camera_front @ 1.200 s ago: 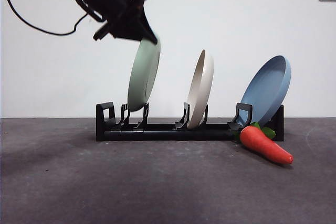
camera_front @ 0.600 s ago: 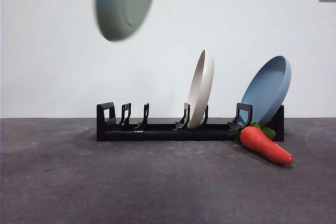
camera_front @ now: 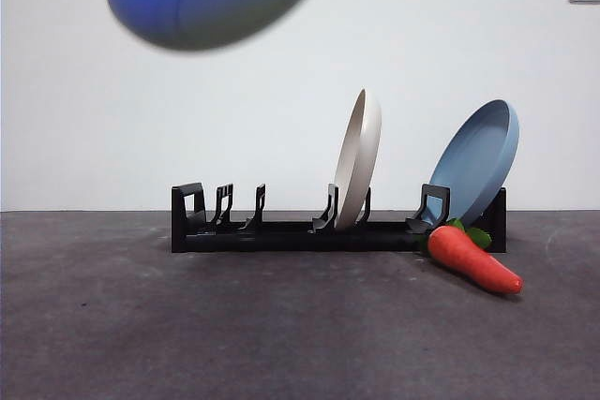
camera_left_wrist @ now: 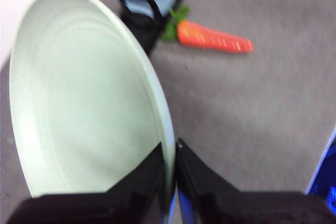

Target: Take the green plate from the plate rack,put the plate on the table,take the carrot from the table,put the carrot in the plate

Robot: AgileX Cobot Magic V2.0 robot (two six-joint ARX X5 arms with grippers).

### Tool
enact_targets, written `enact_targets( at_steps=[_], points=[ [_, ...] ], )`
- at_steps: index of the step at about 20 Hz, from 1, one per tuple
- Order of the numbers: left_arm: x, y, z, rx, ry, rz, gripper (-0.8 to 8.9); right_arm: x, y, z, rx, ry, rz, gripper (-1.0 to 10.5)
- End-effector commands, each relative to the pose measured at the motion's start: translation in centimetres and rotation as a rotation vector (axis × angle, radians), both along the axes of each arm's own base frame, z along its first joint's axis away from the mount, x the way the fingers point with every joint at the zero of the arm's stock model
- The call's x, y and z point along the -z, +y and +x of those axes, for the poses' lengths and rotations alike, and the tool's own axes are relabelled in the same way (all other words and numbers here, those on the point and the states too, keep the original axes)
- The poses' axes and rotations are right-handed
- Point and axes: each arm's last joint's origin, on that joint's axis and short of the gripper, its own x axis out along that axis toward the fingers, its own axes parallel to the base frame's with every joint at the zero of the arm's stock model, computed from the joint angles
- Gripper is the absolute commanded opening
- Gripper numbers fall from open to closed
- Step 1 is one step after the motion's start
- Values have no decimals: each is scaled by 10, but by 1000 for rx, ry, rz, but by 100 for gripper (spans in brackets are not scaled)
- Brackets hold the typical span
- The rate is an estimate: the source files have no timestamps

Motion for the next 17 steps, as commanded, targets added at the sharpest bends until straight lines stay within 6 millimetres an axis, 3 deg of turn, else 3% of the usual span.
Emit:
enact_targets(
  at_steps=[1, 8, 17],
  points=[
    [35, -11, -2, 27, 8, 54, -6, -1, 0, 0, -1, -4, 3, 658],
    [142, -23, -1, 161, -17, 245, -7, -1, 0, 0, 2, -2, 5, 657],
    [214, -49, 11, 229, 81, 417, -8, -1, 0, 0, 4, -1, 6, 658]
  ],
)
